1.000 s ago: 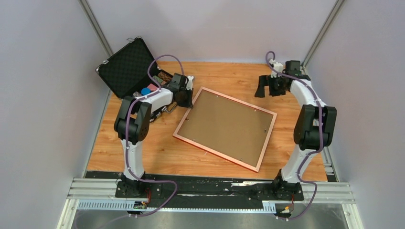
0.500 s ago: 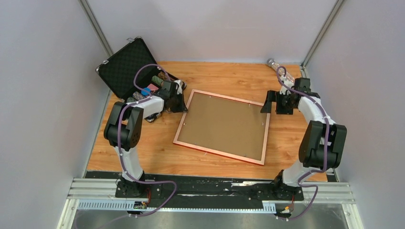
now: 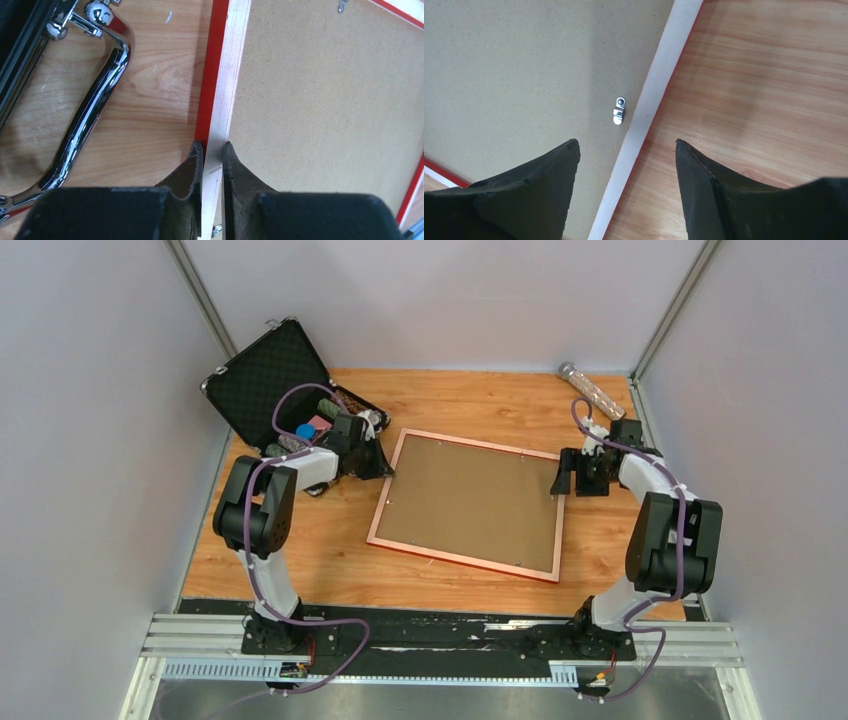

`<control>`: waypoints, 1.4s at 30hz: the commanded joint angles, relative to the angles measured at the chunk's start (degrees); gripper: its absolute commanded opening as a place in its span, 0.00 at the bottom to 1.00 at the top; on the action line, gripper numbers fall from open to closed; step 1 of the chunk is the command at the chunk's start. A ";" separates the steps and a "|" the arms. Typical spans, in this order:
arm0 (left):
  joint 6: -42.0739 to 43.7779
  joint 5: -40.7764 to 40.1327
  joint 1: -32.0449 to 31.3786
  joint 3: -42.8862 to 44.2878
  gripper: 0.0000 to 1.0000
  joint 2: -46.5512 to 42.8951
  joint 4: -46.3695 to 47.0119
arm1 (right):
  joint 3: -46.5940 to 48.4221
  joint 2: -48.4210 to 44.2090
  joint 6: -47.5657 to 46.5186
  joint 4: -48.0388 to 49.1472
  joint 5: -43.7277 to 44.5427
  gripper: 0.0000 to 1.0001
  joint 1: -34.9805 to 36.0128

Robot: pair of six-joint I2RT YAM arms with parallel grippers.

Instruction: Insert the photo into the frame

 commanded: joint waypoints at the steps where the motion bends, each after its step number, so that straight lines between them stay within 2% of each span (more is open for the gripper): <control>1: -4.40 3.67 0.63 -2.73 0.19 3.24 -4.91 | 0.73 2.23 -0.24 3.15 1.53 0.66 0.51; 4: -4.23 5.32 1.10 -2.70 0.37 4.01 -4.48 | 1.31 4.33 -0.33 3.64 3.06 0.61 1.15; 5: -4.20 5.62 1.33 -2.74 0.40 4.36 -4.34 | 1.59 5.00 -0.33 3.72 3.16 0.60 1.26; 9: -4.10 6.62 2.09 -2.62 0.63 4.85 -4.18 | 2.39 6.63 -0.15 4.14 3.58 0.58 2.08; 11: -4.03 6.97 2.35 -2.57 0.72 4.80 -4.13 | 2.76 7.16 0.00 4.29 3.66 0.57 2.38; 15: -3.89 7.19 2.49 -2.08 0.80 4.52 -4.36 | 3.09 7.98 0.11 4.37 3.79 0.55 2.85; 21: -3.69 7.25 2.49 -1.65 0.84 3.95 -4.59 | 3.09 7.95 -0.22 4.46 4.79 0.47 3.20; 30: -3.37 7.54 2.49 -1.20 0.85 4.09 -4.83 | 3.40 7.90 -1.29 4.60 5.86 0.37 3.21; 37: -3.29 8.25 2.49 -0.85 0.84 4.84 -4.74 | 4.30 8.97 -1.46 4.03 4.46 0.17 3.21; 42: -3.28 8.49 2.49 -0.72 0.84 5.12 -4.72 | 4.82 9.31 -1.33 3.78 3.60 0.16 3.21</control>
